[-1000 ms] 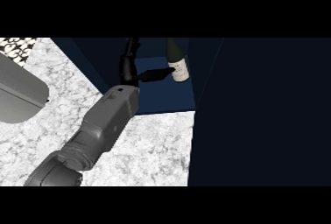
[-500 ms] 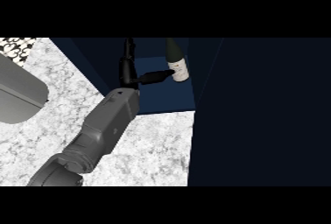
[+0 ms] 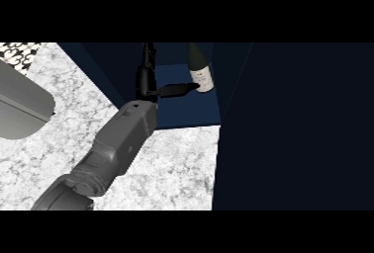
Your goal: Pick up the wine, place it into the cabinet and close the cabinet
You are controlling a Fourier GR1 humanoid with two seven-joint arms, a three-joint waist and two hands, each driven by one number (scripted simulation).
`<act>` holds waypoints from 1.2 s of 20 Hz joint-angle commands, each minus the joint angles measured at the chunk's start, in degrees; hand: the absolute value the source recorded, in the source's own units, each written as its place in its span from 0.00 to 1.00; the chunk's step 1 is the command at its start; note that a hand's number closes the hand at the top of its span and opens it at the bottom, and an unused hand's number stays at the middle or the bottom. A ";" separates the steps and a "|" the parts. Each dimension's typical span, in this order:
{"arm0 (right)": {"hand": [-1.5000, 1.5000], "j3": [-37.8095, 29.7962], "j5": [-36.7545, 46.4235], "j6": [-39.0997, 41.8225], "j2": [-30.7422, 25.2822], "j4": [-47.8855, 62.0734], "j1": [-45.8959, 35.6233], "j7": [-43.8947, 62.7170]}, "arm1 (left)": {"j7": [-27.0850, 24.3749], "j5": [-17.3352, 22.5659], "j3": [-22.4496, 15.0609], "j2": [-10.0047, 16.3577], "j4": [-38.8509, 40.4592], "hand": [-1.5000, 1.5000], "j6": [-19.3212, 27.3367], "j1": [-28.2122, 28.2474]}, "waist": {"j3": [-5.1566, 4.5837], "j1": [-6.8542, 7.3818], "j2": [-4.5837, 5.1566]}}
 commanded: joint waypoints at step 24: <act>0.00 1.31 -1.60 -1.54 0.05 -1.64 -0.61 1.74 | -1.52 13.19 -10.18 0.06 -7.51 0.00 -7.37 10.05 | -0.03 0.98 -1.36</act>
